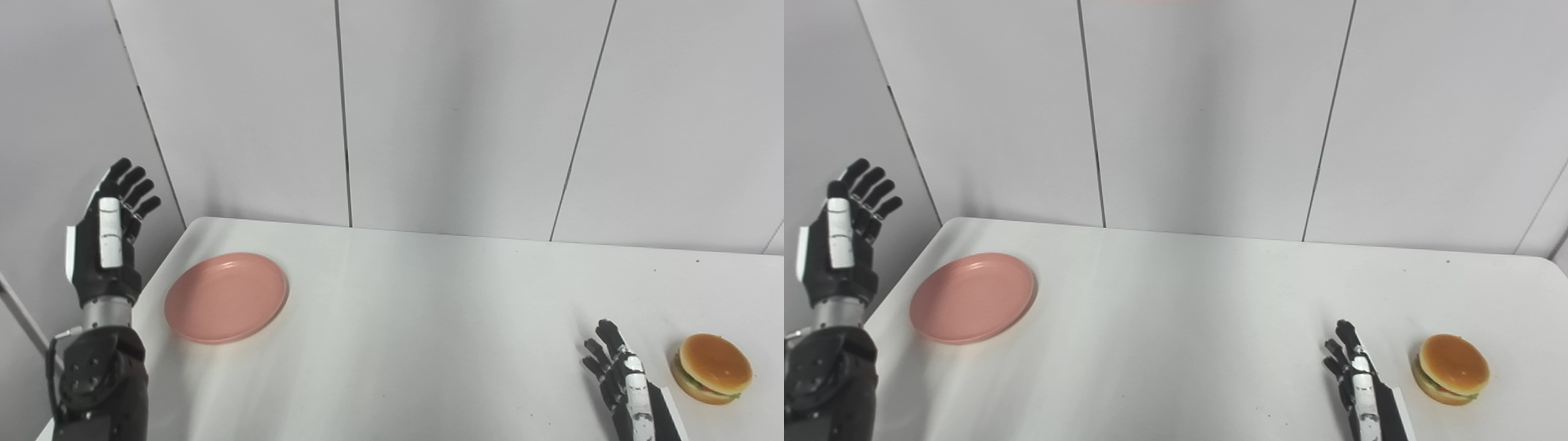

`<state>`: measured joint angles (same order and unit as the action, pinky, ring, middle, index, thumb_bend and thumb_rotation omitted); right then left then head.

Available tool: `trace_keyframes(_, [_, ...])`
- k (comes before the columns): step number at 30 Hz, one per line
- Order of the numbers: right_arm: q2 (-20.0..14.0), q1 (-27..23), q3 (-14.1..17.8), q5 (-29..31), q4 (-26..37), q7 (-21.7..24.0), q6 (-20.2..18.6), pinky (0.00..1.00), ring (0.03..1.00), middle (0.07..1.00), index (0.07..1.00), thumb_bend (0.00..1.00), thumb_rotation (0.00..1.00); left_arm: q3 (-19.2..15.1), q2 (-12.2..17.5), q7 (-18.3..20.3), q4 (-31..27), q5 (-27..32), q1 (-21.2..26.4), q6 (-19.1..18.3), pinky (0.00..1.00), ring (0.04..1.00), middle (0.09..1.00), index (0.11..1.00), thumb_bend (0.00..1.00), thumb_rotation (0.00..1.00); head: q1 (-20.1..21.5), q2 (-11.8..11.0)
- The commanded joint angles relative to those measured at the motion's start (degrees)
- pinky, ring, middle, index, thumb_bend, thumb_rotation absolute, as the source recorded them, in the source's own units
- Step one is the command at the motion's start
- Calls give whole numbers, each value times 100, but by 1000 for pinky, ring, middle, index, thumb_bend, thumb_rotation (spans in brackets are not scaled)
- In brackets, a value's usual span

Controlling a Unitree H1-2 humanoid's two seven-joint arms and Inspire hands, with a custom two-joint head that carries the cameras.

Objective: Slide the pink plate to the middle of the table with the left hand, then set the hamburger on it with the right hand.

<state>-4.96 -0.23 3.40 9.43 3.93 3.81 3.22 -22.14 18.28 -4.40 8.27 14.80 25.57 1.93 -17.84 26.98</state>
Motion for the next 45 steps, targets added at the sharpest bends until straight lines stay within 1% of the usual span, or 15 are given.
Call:
trace_keyframes(1, [-16, 272, 17, -23, -144, 53, 133, 929, 918, 951, 919, 745, 1000, -14, 171, 72, 178, 81, 389, 150, 777, 836, 839, 812, 793, 833, -6, 15])
trace_keyframes(3, [-28, 280, 9, -21, -119, 63, 108, 932, 916, 952, 923, 750, 1000, -36, 187, 113, 501, 181, 542, 135, 777, 833, 842, 811, 789, 821, -2, 33])
trace_keyframes(6, [-23, 300, 6, -1, -67, 59, 59, 938, 919, 954, 924, 753, 1000, -37, 219, 134, 923, 220, 690, 179, 775, 828, 840, 813, 775, 831, 4, 56])
trace_keyframes(9, [-15, 309, 5, 9, -33, 54, 41, 928, 912, 947, 915, 743, 1000, -65, 237, 124, 1244, 225, 783, 207, 800, 824, 827, 820, 783, 817, 8, 74])
trace_keyframes(12, [-14, 312, 1, 31, 4, 61, 13, 926, 909, 944, 914, 744, 1000, -61, 272, 93, 1721, 158, 878, 332, 799, 818, 820, 811, 770, 813, 12, 90])
trace_keyframes(15, [-17, 315, -2, 33, 33, 65, -5, 927, 908, 944, 916, 741, 1000, -72, 302, 59, 2149, 146, 951, 394, 765, 813, 815, 799, 794, 792, 29, 85])
trace_keyframes(19, [-19, 328, -3, 46, 70, 66, -49, 927, 904, 941, 920, 749, 1000, -58, 308, 51, 2593, 116, 971, 560, 747, 818, 820, 802, 793, 806, 60, 81])
trace_keyframes(21, [-25, 333, -5, 43, 88, 67, -62, 932, 907, 944, 922, 742, 1000, -54, 303, 64, 2805, 118, 989, 634, 758, 822, 830, 809, 782, 805, 71, 95])
trace_keyframes(25, [-37, 346, -9, 33, 113, 73, -79, 921, 905, 945, 916, 727, 1000, -83, 297, 83, 3211, 189, 1065, 761, 752, 815, 837, 818, 806, 782, 57, 105])
trace_keyframes(28, [-35, 354, -4, 43, 129, 74, -108, 930, 910, 948, 921, 721, 1000, -56, 284, 66, 3360, 145, 1059, 838, 752, 823, 842, 820, 785, 792, 52, 112])
trace_keyframes(30, [-35, 352, -3, 54, 132, 81, -117, 932, 912, 948, 920, 711, 1000, -37, 276, 48, 3412, 118, 1045, 885, 746, 825, 833, 814, 753, 796, 48, 114])
trace_keyframes(33, [-36, 350, -3, 53, 127, 80, -127, 936, 915, 949, 919, 709, 1000, -10, 282, 26, 3484, 80, 1035, 955, 750, 824, 835, 818, 739, 810, 42, 113])
trace_keyframes(37, [-24, 350, -11, 49, 145, 76, -140, 939, 913, 947, 918, 703, 1000, 10, 301, 18, 3565, 45, 1030, 998, 762, 825, 825, 807, 732, 803, 62, 119])
trace_keyframes(43, [-23, 364, -18, 17, 175, 65, -140, 924, 908, 945, 917, 706, 1000, 98, 299, 105, 3451, 42, 916, 889, 763, 828, 837, 807, 719, 822, 79, 135])
trace_keyframes(45, [-20, 369, -13, 34, 188, 66, -152, 923, 907, 943, 918, 715, 1000, 114, 266, 182, 3337, 114, 874, 807, 764, 825, 838, 814, 735, 820, 82, 141])
